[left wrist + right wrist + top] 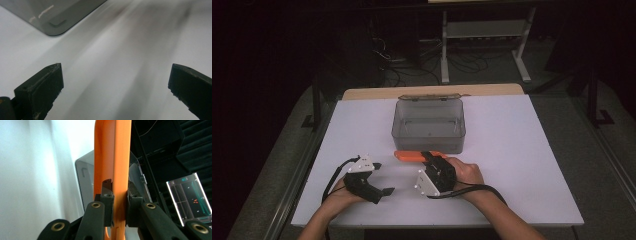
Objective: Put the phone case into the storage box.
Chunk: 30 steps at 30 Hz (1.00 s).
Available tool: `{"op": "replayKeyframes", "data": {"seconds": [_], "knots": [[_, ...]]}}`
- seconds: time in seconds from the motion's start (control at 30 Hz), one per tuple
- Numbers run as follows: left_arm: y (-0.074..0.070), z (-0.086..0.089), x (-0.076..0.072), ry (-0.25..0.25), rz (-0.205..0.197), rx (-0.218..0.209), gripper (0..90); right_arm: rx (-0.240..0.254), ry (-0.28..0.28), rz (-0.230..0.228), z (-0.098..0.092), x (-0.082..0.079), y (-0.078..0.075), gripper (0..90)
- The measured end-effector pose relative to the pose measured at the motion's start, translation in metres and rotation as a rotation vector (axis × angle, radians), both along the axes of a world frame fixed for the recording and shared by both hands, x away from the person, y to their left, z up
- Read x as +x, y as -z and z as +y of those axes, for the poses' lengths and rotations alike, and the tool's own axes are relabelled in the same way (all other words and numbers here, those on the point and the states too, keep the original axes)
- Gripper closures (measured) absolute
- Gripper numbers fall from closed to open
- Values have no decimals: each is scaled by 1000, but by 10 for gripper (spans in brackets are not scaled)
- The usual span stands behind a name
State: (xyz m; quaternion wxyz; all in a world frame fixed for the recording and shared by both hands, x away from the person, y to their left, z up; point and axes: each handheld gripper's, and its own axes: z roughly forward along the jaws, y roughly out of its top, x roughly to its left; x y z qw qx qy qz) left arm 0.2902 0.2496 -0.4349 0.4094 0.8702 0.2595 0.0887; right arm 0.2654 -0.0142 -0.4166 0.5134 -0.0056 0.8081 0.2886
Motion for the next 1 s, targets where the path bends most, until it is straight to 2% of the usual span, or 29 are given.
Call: {"op": "replayKeyframes", "data": {"seconds": [0.2,0.4,0.43,0.47,0.5,1.0], "knots": [[0,0,-1,-2,-6,-1,0,67,1,66,-5,6,-6,788],[1,0,-1,1,-11,8,0,111,10,119,-9,9,-9,788],[1,0,-1,4,-11,8,0,133,16,144,-10,11,-10,788],[1,0,-1,4,-11,8,0,133,16,144,-10,11,-10,788],[1,0,-1,5,-11,7,0,152,14,164,-11,13,-12,788],[1,0,-1,10,-13,3,0,218,21,269,-18,23,-15,788]]}}
